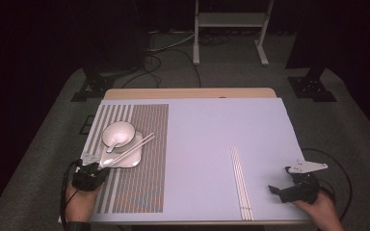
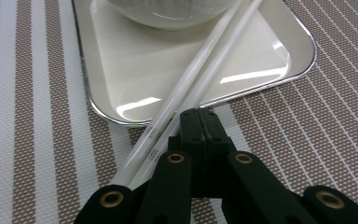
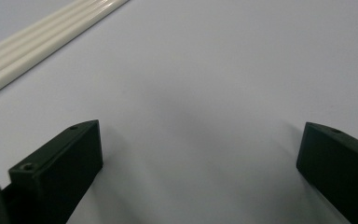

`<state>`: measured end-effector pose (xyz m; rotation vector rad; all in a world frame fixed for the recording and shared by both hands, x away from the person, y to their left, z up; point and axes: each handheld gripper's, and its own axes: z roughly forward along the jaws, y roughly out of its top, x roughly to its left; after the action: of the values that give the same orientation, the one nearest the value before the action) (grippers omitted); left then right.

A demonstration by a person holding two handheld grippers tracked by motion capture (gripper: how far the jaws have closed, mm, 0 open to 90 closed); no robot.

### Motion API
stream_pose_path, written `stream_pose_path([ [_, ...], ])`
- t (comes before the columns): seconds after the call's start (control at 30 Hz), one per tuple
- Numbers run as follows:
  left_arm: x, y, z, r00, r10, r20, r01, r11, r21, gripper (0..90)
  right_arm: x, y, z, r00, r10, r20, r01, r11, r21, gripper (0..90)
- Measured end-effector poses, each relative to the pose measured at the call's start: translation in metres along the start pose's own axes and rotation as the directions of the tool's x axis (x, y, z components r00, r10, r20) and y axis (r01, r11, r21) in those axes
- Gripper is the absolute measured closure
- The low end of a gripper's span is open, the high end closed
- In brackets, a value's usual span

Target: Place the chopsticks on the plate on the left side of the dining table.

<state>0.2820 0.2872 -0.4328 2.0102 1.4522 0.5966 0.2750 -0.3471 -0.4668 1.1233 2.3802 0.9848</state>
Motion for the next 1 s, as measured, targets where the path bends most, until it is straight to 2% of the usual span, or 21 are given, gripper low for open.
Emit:
stream_pose_path([
  [0.37, 0.011, -0.003, -0.003, 0.9989, -0.031, -0.035, 0.03, 0.9995, -0.008, 89.8, 0.0, 0.0, 0.0, 1.0, 0.0, 0.0, 0.0, 1.0, 0.0, 0.0],
  [0.57, 0.017, -0.003, -0.004, 0.9982, -0.035, -0.05, 0.034, 0.9994, -0.007, 89.8, 0.0, 0.0, 0.0, 1.0, 0.0, 0.0, 0.0, 1.0, 0.0, 0.0],
  [1.0, 0.032, -0.004, -0.003, 0.9941, -0.062, -0.089, 0.062, 0.998, -0.011, 89.8, 0.0, 0.0, 0.0, 1.0, 0.0, 0.0, 0.0, 1.0, 0.0, 0.0],
])
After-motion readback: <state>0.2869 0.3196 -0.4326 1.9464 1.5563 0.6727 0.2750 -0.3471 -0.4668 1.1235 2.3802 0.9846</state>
